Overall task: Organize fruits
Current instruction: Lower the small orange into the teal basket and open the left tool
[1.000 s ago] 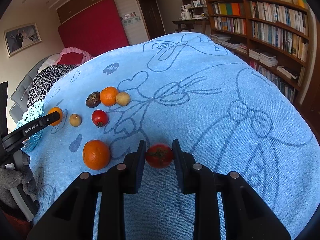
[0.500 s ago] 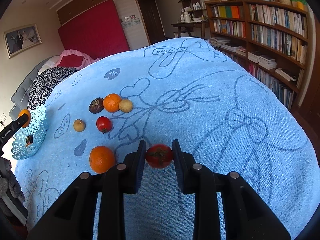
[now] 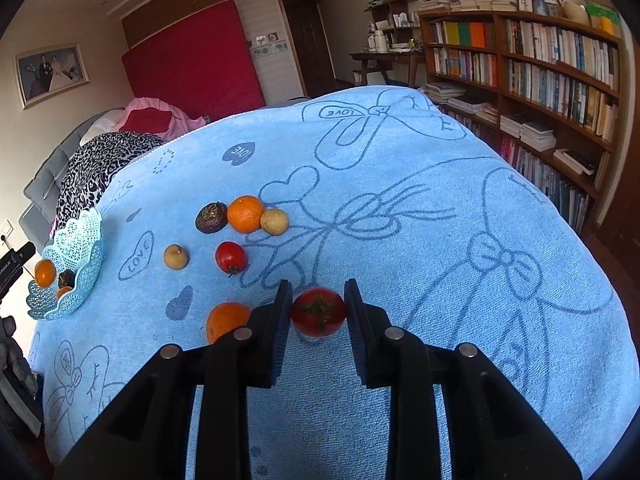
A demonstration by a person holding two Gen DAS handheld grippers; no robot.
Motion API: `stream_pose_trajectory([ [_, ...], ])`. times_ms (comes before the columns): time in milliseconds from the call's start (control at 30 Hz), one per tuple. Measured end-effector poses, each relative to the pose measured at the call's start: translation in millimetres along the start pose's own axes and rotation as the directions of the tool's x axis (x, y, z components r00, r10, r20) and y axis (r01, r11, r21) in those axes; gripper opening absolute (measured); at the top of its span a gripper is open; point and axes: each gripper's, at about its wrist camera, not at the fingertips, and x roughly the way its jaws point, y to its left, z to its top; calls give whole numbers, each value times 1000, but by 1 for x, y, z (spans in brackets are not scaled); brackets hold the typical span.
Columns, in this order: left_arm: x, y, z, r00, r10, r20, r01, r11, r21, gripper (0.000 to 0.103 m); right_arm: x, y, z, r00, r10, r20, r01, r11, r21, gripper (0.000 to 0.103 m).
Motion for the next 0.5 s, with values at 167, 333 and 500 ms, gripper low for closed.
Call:
stream_pose_trajectory([
  [167,-8,20,4,999,38,35,-36,997,-62,73,-5,21,7,1000,30,10,-29,999,-41,27],
  [333,-11,27,4,997,62,49,-57,993,-100,78,-7,53,19,995,98,11,-97,991,-87,27],
  [500,-8,31,1,996,75,43,-69,989,-132,79,-4,98,32,983,184,-1,-182,973,-143,27],
])
